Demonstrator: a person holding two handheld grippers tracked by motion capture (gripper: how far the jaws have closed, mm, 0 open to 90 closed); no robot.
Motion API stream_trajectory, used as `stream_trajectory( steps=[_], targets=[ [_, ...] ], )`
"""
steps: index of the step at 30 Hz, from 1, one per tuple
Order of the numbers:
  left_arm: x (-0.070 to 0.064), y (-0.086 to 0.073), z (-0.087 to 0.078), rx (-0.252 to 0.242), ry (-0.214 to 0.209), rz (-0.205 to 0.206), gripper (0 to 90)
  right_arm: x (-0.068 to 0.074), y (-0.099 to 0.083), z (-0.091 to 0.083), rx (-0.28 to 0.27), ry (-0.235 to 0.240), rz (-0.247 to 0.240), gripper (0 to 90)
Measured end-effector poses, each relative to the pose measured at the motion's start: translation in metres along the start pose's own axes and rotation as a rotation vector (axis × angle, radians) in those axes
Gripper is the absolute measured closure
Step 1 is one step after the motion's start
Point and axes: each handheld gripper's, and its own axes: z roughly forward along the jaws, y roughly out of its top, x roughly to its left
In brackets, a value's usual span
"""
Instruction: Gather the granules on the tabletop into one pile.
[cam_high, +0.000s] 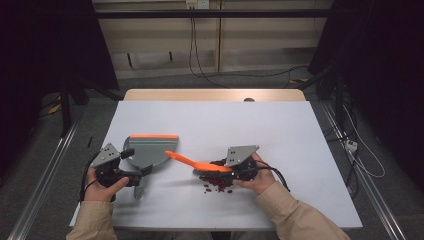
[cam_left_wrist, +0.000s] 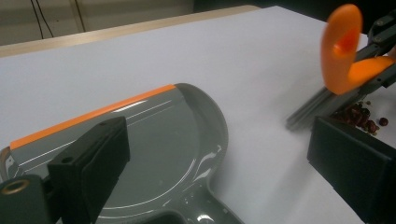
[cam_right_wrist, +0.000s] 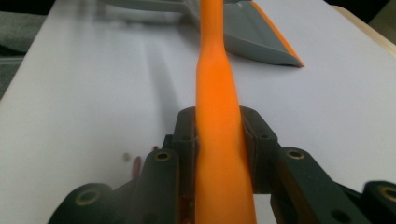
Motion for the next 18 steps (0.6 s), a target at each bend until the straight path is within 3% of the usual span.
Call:
stream_trajectory(
  steps=[5, 10, 13, 18],
  targets=[
    [0.001, 0.0, 0.0, 0.005, 0.001, 0.003, 5.7, -0.006, -0.001, -0.004, -0.025, -0.034, 0.039, 71.3],
    [0.001, 0.0, 0.001, 0.006, 0.003, 0.001, 5.7, -0.004, 0.009, -0.013, -0.074, -0.035, 0.097, 71.3],
    [0.001, 0.0, 0.0, 0.006, 0.002, 0.003, 5.7, 0.003, 0.015, -0.017, -0.088, -0.009, 0.118, 71.3],
    [0.001, 0.0, 0.0, 0.001, 0.005, -0.003, 5.7, 0.019, 0.016, -0.015, -0.098, 0.087, 0.165, 71.3]
  ],
)
